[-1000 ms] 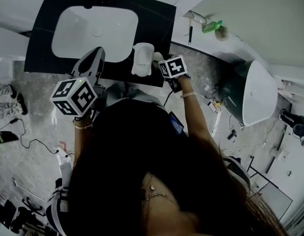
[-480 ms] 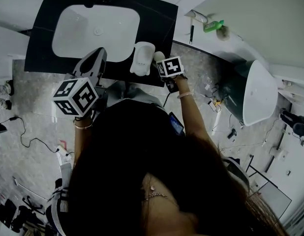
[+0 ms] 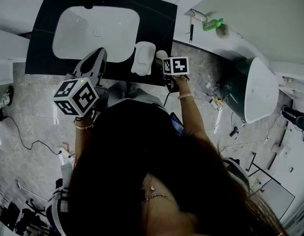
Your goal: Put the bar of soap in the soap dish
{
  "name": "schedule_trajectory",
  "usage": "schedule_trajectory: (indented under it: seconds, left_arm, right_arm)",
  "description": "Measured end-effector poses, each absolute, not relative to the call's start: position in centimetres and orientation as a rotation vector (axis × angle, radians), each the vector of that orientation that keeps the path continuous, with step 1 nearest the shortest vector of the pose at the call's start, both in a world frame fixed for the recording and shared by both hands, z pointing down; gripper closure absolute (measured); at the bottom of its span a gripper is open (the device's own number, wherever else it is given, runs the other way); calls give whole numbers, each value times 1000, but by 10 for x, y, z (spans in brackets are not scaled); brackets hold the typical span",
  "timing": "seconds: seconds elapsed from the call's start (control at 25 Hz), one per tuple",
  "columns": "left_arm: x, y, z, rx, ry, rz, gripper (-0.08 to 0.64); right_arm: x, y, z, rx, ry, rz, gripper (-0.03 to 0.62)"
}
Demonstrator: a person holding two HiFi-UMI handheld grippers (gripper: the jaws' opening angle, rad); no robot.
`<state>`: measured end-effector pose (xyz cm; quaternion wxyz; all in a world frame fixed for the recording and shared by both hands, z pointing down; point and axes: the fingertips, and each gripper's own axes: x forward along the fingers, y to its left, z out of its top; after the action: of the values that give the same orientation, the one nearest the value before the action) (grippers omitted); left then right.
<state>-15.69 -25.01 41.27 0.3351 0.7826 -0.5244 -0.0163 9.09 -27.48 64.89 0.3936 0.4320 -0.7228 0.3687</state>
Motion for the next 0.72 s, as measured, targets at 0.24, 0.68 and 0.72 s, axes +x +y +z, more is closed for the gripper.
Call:
schedule_trajectory:
  seconds: [0.24,0.68,0.72]
  left_arm:
    - [-152,-250,410,2061,-1341,-34,565]
    - [-143,-250,409,2086,-1312,-25,565]
    - [-144,-250,409,2086,-1314,-25,565]
  right_arm:
    - [100,-277,630,1208,-1879,1057,322]
    - [67,-287,576,1245,-2152,1210,323]
    - [60,-287,571,1238,-2179,1226,322]
